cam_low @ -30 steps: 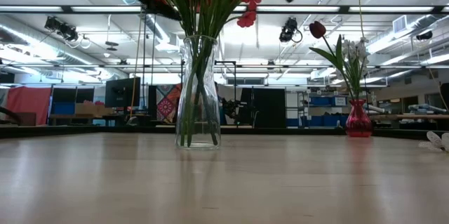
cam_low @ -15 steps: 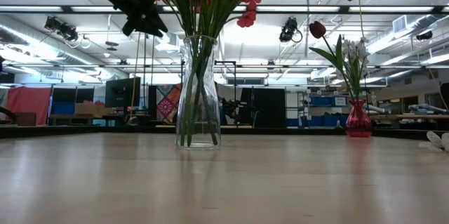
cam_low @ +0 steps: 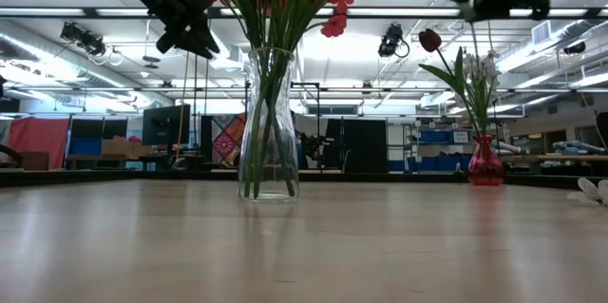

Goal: Sort flowers into vase by color
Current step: Put the dark red flower into the red vase, then put the white flowers into the red vase

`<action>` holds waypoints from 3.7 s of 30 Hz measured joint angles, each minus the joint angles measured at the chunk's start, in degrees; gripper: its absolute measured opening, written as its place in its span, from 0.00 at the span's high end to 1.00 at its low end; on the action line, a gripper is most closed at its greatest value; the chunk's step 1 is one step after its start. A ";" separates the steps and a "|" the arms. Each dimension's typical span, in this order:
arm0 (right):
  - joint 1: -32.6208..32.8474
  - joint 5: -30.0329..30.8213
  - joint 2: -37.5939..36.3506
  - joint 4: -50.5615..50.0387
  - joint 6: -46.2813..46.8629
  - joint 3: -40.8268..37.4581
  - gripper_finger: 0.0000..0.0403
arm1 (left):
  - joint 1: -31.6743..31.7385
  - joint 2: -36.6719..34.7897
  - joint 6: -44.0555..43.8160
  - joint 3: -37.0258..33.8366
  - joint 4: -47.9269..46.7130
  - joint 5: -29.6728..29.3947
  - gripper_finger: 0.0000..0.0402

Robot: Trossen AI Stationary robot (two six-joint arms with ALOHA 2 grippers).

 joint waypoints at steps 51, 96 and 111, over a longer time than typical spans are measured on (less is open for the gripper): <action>-24.44 -23.53 10.78 -8.39 6.06 -3.43 0.69 | -0.11 0.02 -3.48 0.00 -3.52 -1.96 0.64; 42.28 -76.31 32.79 -25.34 52.97 3.13 0.68 | -0.13 0.02 14.58 0.00 -21.26 0.05 0.64; 56.37 -73.81 51.40 -39.17 5.08 16.42 0.63 | -0.36 0.02 8.42 0.00 -32.02 0.05 0.64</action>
